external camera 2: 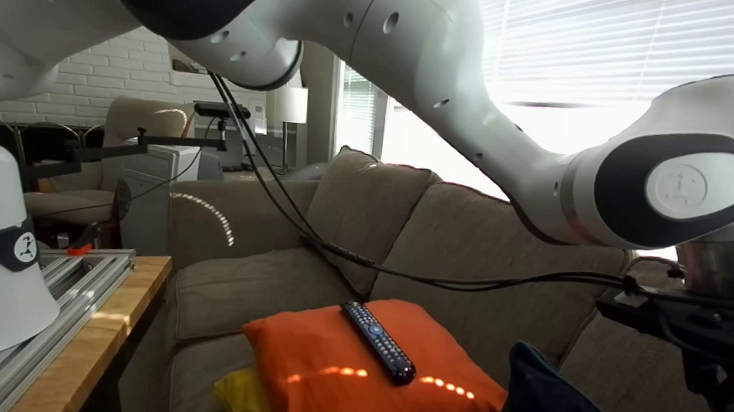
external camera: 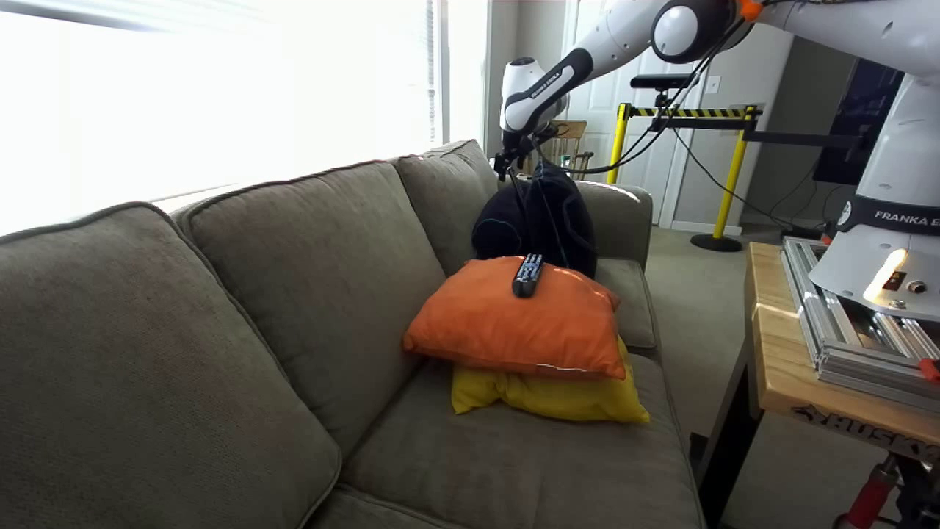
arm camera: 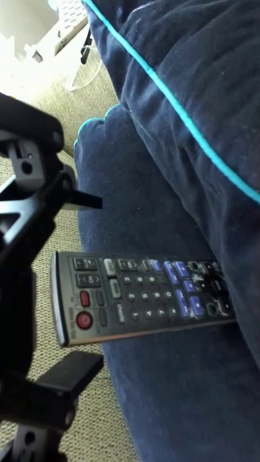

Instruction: Remove the remotes from the bag

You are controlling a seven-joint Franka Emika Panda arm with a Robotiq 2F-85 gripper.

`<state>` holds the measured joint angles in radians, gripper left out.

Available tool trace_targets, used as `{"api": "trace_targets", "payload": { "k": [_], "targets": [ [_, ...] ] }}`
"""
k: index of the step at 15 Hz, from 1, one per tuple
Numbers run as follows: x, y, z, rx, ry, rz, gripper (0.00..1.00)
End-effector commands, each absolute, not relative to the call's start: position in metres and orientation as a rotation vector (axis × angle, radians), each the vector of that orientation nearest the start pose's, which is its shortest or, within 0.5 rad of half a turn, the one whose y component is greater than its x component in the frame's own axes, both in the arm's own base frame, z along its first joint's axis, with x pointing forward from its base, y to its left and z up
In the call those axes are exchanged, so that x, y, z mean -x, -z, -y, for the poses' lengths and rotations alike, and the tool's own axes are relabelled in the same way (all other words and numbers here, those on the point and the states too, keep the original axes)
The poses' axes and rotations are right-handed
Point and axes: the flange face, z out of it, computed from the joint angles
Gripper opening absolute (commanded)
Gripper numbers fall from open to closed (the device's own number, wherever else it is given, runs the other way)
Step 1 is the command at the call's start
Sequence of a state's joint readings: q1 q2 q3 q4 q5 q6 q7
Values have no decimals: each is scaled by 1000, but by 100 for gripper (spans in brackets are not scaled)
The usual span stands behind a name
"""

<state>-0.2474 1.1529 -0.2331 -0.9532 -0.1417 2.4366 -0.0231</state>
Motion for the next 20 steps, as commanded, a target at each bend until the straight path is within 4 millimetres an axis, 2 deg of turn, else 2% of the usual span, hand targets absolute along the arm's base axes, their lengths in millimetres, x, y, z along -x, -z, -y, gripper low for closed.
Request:
{"api": "trace_targets", "payload": {
  "k": [1, 3, 9, 13, 15, 20],
  "targets": [
    [-762, -194, 305, 3485, 433, -308, 74],
    [-763, -192, 305, 3485, 424, -308, 70],
    [-766, -187, 302, 3484, 401, -306, 25],
    [-767, -192, 298, 3486, 392, -306, 2],
    [-767, -194, 296, 3487, 380, -307, 5],
    [-768, -197, 295, 3491, 358, -315, 5]
  ]
}}
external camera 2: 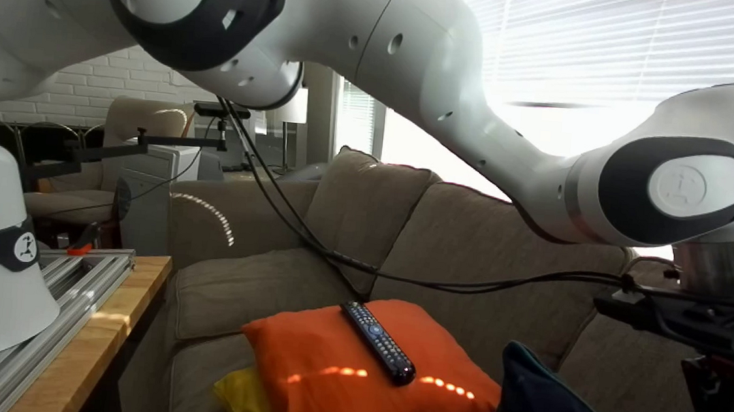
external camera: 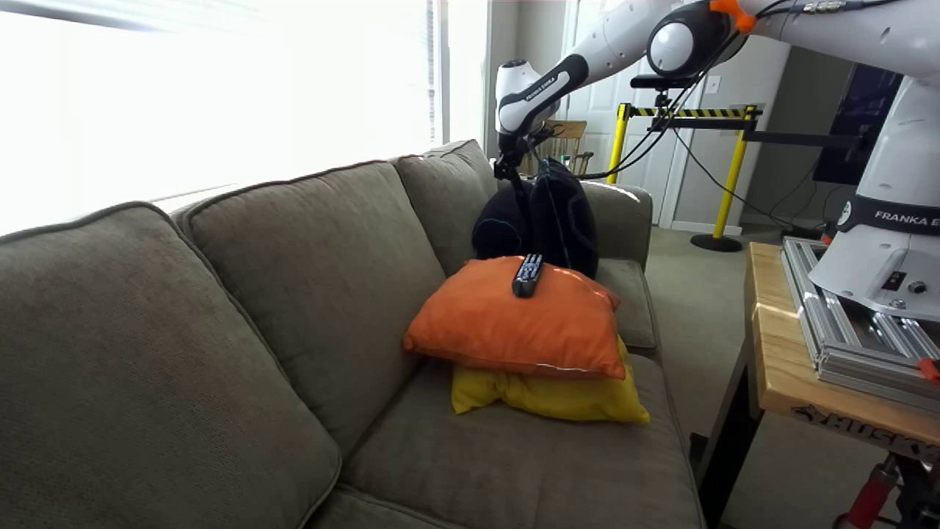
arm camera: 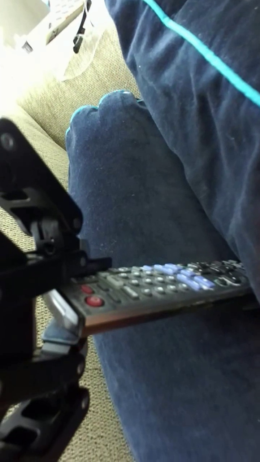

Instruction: Remove the remotes from the bag

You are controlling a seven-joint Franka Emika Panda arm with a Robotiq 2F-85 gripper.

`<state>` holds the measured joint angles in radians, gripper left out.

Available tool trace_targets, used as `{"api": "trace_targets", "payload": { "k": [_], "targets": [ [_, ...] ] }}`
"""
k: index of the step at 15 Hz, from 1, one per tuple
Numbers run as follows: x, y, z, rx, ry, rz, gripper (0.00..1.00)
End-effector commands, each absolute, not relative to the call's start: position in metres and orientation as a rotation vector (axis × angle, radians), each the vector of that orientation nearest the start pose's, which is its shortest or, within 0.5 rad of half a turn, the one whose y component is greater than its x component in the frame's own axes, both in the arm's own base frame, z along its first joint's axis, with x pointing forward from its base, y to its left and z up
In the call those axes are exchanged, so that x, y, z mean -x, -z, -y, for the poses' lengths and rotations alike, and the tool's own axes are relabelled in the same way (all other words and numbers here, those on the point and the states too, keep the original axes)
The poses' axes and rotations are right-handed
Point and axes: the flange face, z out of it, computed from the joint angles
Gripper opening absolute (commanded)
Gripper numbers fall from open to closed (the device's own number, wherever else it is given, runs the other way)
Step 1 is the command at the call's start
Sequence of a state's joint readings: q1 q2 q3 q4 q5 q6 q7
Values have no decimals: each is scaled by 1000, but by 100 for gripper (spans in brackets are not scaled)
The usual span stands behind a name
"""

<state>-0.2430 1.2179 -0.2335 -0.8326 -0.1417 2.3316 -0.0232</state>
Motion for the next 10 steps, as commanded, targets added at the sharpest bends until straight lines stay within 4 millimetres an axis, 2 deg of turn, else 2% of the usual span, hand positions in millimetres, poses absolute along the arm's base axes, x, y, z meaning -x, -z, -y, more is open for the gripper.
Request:
{"api": "trace_targets", "payload": {
  "k": [1, 5, 10],
  "targets": [
    [-768, -200, 294, 3490, 353, -313, 4],
    [-772, -221, 289, 3493, 377, -293, 4],
    [-784, -258, 266, 3497, 446, -172, 4]
  ]
}}
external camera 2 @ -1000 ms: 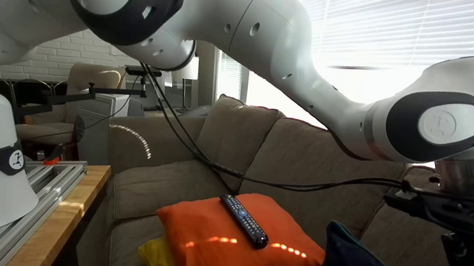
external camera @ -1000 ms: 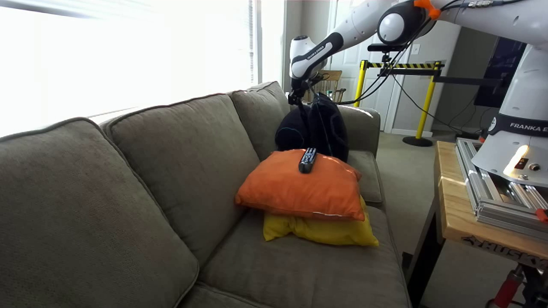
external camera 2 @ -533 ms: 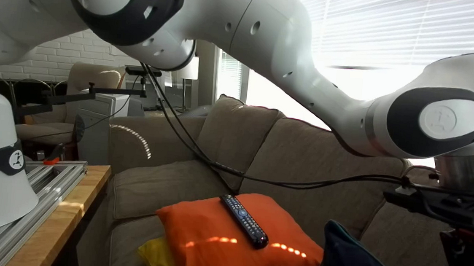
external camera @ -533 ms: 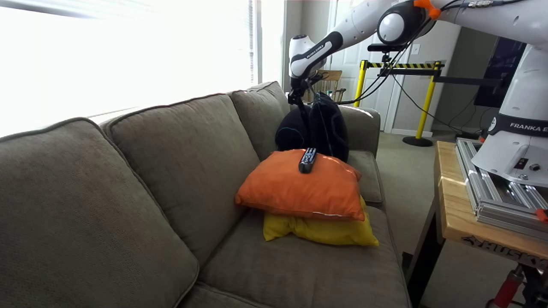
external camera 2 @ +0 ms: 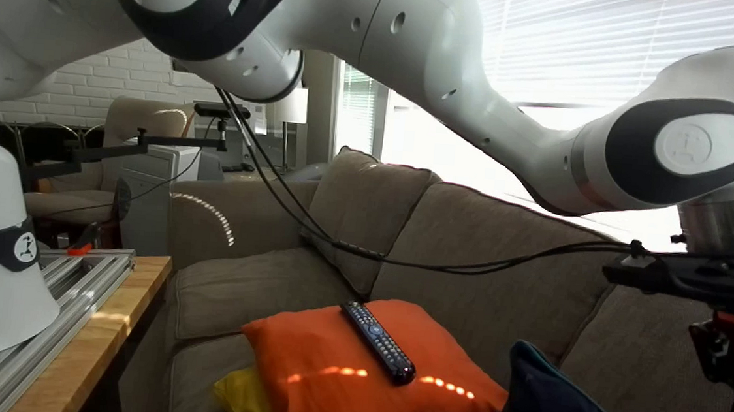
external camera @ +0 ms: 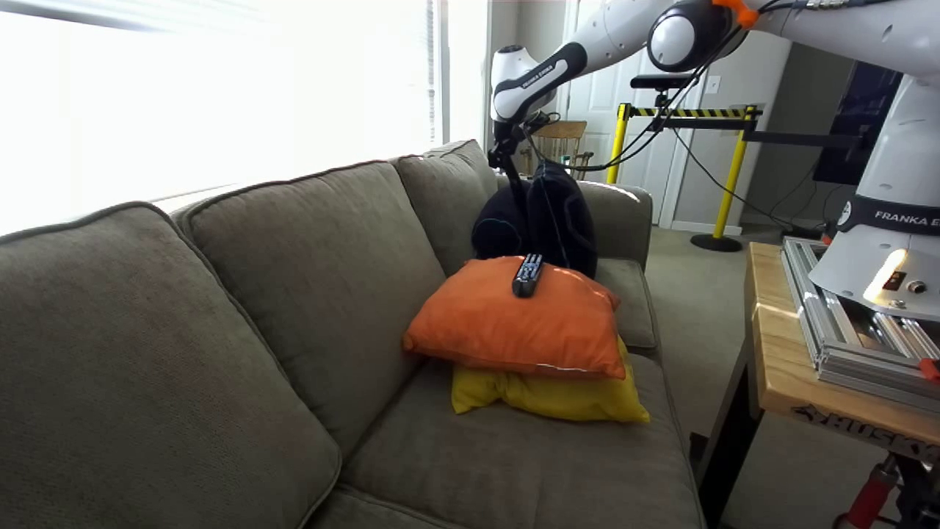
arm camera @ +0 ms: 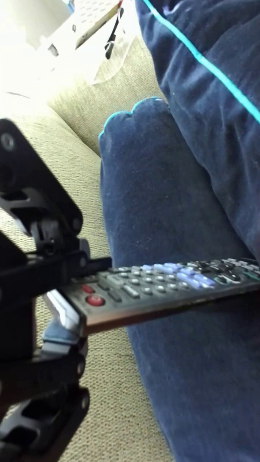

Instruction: Remove the remotes from the bag

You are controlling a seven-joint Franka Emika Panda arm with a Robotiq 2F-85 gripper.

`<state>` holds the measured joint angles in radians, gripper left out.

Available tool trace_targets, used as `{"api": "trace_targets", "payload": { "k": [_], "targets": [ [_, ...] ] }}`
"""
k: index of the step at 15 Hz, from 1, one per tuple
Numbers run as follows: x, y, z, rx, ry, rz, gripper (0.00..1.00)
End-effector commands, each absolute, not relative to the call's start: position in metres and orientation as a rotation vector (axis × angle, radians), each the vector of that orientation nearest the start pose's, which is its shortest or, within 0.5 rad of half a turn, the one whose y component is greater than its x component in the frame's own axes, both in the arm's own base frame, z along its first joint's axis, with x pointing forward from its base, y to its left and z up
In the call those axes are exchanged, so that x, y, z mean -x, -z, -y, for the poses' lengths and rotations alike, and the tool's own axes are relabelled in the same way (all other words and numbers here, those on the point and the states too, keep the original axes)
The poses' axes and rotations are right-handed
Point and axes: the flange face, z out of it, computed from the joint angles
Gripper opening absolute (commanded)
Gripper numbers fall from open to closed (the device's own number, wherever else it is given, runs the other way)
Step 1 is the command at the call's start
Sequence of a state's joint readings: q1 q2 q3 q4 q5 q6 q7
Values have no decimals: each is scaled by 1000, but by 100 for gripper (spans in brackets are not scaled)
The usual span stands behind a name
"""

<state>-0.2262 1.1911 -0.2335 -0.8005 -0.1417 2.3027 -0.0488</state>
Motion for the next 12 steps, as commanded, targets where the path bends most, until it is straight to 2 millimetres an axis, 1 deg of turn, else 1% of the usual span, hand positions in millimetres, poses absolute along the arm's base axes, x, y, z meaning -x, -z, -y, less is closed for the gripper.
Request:
{"api": "trace_targets", "payload": {
  "k": [1, 3, 5, 8, 10, 12],
  "targets": [
    [-787, -267, 258, 3496, 464, -133, 4],
    [-793, -286, 239, 3484, 506, -52, 4],
    [-800, -304, 216, 3469, 558, 27, 4],
    [-808, -327, 175, 3433, 618, 155, 4],
    [-812, -336, 147, 3410, 627, 241, 4],
    [-813, -340, 120, 3383, 620, 336, 4]
  ]
}}
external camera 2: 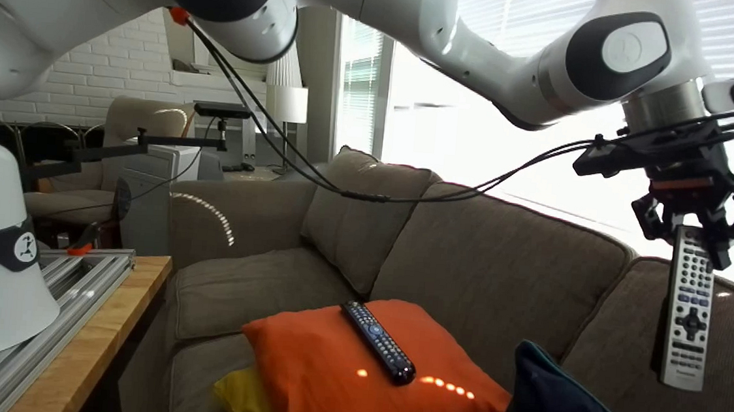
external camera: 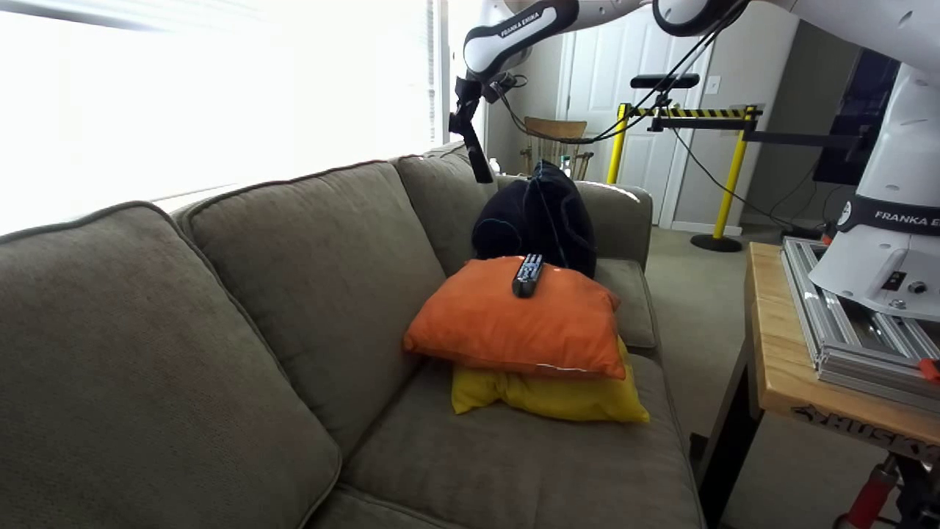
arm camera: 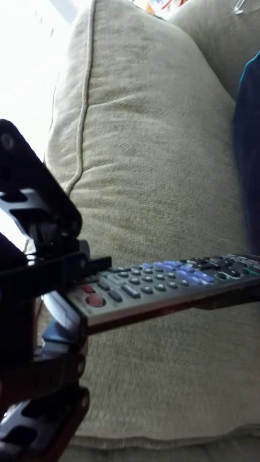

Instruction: Remove the remotes from the bag

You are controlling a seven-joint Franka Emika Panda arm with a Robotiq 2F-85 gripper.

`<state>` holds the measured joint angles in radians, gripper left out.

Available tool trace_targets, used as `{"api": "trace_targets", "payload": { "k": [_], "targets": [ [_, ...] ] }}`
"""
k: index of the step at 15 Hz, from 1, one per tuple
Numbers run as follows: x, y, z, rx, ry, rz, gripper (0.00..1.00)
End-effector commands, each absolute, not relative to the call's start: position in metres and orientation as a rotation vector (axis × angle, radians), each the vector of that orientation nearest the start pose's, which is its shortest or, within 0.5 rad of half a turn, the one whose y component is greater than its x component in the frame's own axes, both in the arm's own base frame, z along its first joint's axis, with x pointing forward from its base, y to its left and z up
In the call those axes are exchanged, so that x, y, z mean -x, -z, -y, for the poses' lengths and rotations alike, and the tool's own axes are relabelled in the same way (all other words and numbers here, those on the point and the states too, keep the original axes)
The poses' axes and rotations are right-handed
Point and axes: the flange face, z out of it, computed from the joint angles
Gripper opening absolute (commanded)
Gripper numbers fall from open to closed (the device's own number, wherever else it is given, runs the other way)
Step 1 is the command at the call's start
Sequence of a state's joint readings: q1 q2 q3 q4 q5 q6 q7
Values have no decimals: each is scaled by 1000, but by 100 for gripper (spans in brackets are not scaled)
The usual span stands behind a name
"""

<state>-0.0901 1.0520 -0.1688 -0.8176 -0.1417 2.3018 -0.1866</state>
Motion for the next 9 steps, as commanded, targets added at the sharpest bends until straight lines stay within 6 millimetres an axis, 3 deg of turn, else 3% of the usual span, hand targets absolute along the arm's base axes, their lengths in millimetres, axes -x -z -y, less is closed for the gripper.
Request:
{"api": "trace_targets", "payload": {
  "k": [1, 5, 9],
  "targets": [
    [-813, -341, 107, 3372, 613, 382, 4],
    [-802, -328, 65, 3332, 505, 554, 4],
    [-782, -310, 38, 3301, 387, 685, 4]
  ]
}}
